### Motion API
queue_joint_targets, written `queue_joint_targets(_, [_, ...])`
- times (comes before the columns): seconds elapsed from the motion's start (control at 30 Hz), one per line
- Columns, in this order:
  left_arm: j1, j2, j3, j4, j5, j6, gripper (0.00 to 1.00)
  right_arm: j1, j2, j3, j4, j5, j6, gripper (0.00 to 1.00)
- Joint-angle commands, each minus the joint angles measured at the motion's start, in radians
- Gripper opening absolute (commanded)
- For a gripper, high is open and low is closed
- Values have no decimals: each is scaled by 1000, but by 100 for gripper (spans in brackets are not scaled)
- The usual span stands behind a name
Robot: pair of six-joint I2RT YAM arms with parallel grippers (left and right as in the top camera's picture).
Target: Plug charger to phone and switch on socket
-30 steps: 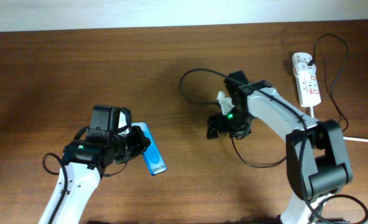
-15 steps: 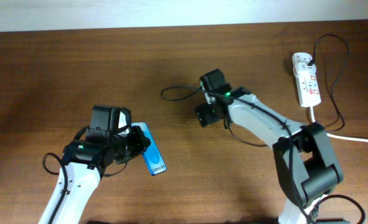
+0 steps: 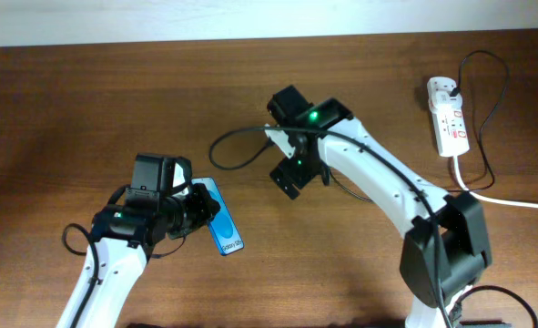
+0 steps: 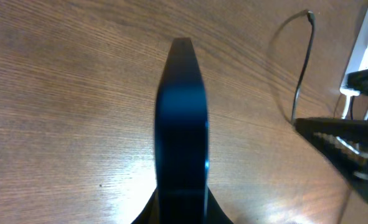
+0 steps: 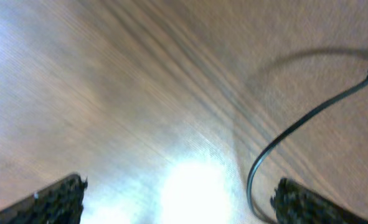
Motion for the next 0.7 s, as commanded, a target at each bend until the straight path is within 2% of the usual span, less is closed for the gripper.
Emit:
queue_joint_targets(0.0, [3, -7, 5, 6, 12, 15, 0, -11, -7, 96, -70, 97, 157, 98])
queue_joint_targets(0.07, [3, -7, 5, 5, 13, 15, 0, -77, -6, 96, 5, 41, 381, 98])
queue_joint_targets(0.1, [3, -7, 5, 5, 13, 14, 0, -114, -6, 96, 34, -25, 444, 98])
queue_joint_targets(0.17, [3, -7, 5, 5, 13, 15, 0, -259, -3, 95, 136, -268, 591, 98])
queue_joint_targets(0.23, [3, -7, 5, 5, 13, 15, 0, -339, -3, 95, 181, -391, 594, 98])
queue_joint_targets(0.33, [3, -7, 5, 5, 16, 15, 0, -400, -3, 95, 189, -339, 595, 98])
queue_joint_targets(0.4, [3, -7, 5, 5, 19, 15, 0, -419, -3, 95, 185, -341, 652, 98])
queue_joint_targets(0.47, [3, -7, 5, 2, 31, 15, 0, -438, 4, 93, 173, -341, 793, 98])
queue_joint_targets(0.53, [3, -7, 5, 2, 60, 15, 0, -450, 13, 91, 161, -343, 867, 98])
queue_joint_targets(0.67, [3, -7, 5, 2, 65, 15, 0, -450, 23, 80, 82, -346, 882, 98])
